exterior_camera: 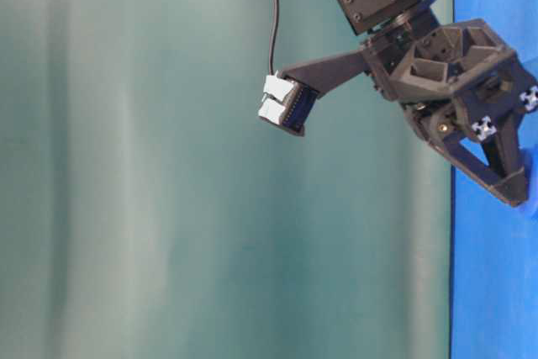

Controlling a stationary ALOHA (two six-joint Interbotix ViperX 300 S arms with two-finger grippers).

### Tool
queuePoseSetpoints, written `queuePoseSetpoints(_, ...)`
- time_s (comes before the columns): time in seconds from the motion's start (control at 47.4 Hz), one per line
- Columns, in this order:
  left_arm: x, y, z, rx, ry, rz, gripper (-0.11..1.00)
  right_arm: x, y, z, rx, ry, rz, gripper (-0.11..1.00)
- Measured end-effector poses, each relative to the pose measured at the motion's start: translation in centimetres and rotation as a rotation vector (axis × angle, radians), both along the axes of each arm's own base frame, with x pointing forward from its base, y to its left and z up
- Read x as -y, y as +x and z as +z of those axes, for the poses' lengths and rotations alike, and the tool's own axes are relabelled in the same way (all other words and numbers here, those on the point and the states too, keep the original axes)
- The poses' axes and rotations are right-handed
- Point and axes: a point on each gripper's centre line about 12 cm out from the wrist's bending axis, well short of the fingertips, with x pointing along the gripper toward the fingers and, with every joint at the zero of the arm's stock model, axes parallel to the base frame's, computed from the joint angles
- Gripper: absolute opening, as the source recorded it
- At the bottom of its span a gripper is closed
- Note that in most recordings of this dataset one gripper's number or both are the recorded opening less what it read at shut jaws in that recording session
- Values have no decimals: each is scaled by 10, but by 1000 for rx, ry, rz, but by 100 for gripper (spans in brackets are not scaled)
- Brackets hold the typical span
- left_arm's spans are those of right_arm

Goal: Insert the shaft placed at a random location into the center hole of the small gear at another random location.
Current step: 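Carry the held shaft left over the blue gear's center hole, then lower the shaft into the gear's center hole with the right gripper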

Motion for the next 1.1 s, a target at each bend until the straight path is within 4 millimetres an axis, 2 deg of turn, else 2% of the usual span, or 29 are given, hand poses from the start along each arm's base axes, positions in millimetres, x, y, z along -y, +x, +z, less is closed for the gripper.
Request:
queuePoseSetpoints(0.359, 0, 0, 0, -2, 2, 0, 0, 0, 0, 0, -2, 4, 0, 4)
queuePoseSetpoints(0.422, 0, 0, 0, -3, 0, 0, 0, 1, 0, 0, -1, 6, -4, 7)
queuePoseSetpoints(0.528, 0, 0, 0, -2, 2, 0, 0, 0, -1, -2, -8, 11, -4, 28)
queuePoseSetpoints(0.675, 0, 0, 0, -5, 0, 0, 0, 2, -1, -1, -12, 22, -16, 71)
queuePoseSetpoints(0.739, 0, 0, 0, -5, 1, 0, 0, 3, -1, -1, -11, 22, -18, 85)
queuePoseSetpoints(0.907, 0, 0, 0, -5, 1, 0, 0, 1, 0, 13, 15, 15, -10, 81)
queuePoseSetpoints(1.097, 0, 0, 0, -5, 0, 0, 0, -1, -3, 45, 64, -1, 5, 81)
